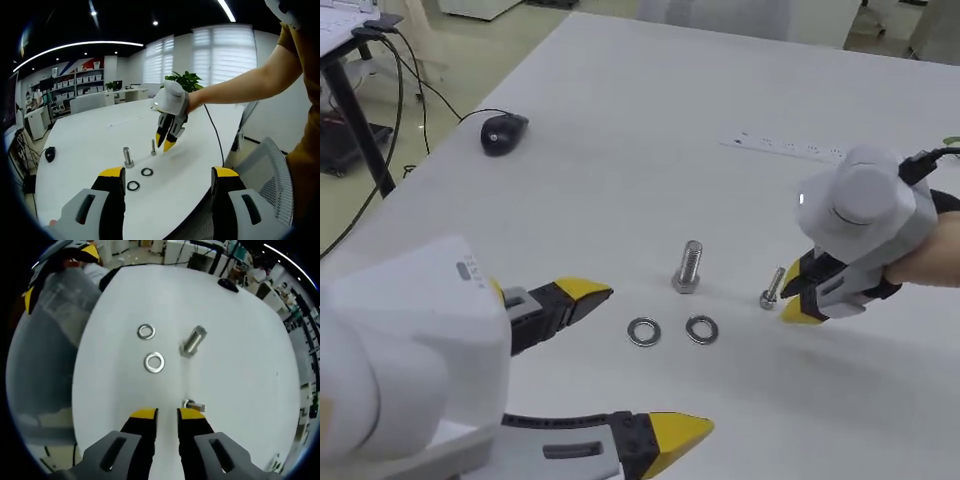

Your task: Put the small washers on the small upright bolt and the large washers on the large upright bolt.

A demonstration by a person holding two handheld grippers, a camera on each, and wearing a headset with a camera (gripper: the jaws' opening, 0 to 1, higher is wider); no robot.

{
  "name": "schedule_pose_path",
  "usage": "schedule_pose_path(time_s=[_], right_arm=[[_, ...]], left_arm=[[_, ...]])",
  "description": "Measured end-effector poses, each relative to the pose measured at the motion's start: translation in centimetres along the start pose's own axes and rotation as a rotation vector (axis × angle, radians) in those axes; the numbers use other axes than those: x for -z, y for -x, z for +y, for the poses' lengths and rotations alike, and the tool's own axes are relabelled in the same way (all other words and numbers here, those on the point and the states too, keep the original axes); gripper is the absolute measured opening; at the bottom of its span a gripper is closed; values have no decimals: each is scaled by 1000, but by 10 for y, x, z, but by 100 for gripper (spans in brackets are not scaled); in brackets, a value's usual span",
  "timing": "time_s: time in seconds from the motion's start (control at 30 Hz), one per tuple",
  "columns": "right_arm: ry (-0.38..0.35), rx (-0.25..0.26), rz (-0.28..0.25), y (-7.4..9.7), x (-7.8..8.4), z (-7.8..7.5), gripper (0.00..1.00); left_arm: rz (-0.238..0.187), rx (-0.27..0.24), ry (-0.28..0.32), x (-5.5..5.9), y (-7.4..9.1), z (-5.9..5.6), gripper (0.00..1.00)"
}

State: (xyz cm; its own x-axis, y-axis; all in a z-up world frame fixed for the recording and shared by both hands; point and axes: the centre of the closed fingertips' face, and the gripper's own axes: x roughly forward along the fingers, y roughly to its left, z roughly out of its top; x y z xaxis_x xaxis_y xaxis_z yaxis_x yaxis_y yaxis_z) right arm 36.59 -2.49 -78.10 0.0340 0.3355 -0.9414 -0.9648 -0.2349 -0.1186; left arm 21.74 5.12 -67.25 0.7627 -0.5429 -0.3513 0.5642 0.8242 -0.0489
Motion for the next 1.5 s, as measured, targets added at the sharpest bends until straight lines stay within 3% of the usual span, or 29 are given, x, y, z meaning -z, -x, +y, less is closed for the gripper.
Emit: schedule_pose_path(time_s=[0.17, 0.3, 0.53, 0.77, 1.1, 1.5], right_arm=[[41, -18, -30, -5, -22, 14, 16], [62, -27, -46, -12, -38, 18, 17], [88, -48, -50, -26, -50, 16, 19], [80, -70, -35, -40, -52, 10, 22], [80, -98, -21, -58, -53, 10, 29], [55, -143, -24, -62, -49, 12, 29]], left_arm=[[-9, -7, 1, -1, 6, 0, 69], [-3, -14, -1, 0, 10, 1, 69], [-2, -31, 5, 1, 17, 6, 69], [16, -49, 19, 7, 19, 14, 69], [13, -49, 26, 6, 14, 18, 69], [9, -51, 37, 7, 10, 20, 69]])
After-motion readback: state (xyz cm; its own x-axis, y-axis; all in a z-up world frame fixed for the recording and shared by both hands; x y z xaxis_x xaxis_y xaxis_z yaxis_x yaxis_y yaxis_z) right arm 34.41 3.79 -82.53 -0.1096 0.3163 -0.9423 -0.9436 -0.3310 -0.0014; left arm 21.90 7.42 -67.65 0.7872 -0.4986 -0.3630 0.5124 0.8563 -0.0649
